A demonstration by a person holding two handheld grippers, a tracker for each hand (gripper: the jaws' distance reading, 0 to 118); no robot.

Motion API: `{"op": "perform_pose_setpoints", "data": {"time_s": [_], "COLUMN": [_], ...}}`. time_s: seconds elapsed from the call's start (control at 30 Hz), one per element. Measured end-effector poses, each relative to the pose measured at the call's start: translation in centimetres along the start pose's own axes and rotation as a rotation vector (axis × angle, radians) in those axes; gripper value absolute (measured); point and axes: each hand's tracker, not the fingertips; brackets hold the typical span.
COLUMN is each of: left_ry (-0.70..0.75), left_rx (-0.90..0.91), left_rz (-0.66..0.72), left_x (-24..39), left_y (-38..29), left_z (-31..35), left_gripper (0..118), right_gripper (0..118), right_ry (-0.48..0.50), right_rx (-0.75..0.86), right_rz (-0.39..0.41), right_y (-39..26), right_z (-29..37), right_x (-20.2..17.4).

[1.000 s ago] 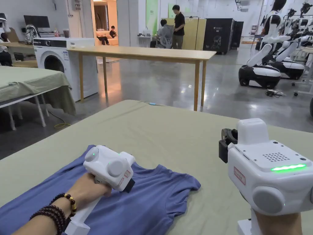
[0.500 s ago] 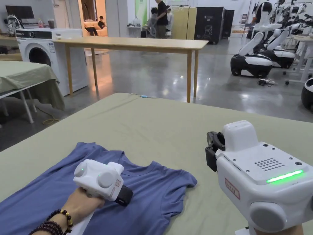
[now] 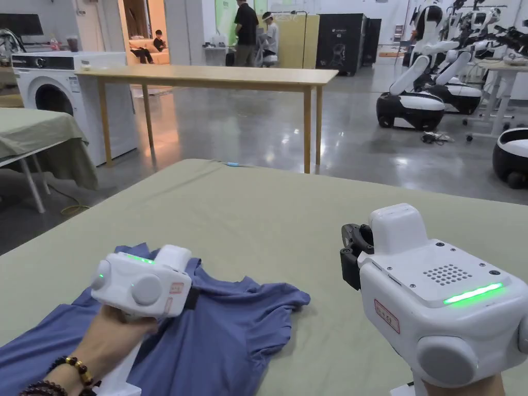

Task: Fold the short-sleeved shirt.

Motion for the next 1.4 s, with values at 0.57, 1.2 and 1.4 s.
{"op": "perform_pose_setpoints", "data": {"time_s": [0.57,1.2,1.4], "left_ry": [-0.530,-0.827,-0.707], "left_rx": [0.331,0.098,0.291], "left_rz": [-0.384,-0.467,-0.383], "left_x": [31.2,62.5,49.4], "left_y": [19.1,9.4,12.2], "left_z": [4.7,-6.8,1.4], "left_gripper": [0,62,114], "right_gripper": [2,2,2], "right_ry": [-0.360,-0.705,-0.673], "right_rx": [0.010,-0.143,-0.101], "right_rz": [-0.027,-0.084,-0.101], "right_y": [-2.1,-7.5,-6.3], "right_z": [17.6,28.2,27.5], "right_x": [15.1,26.6,24.7]}}
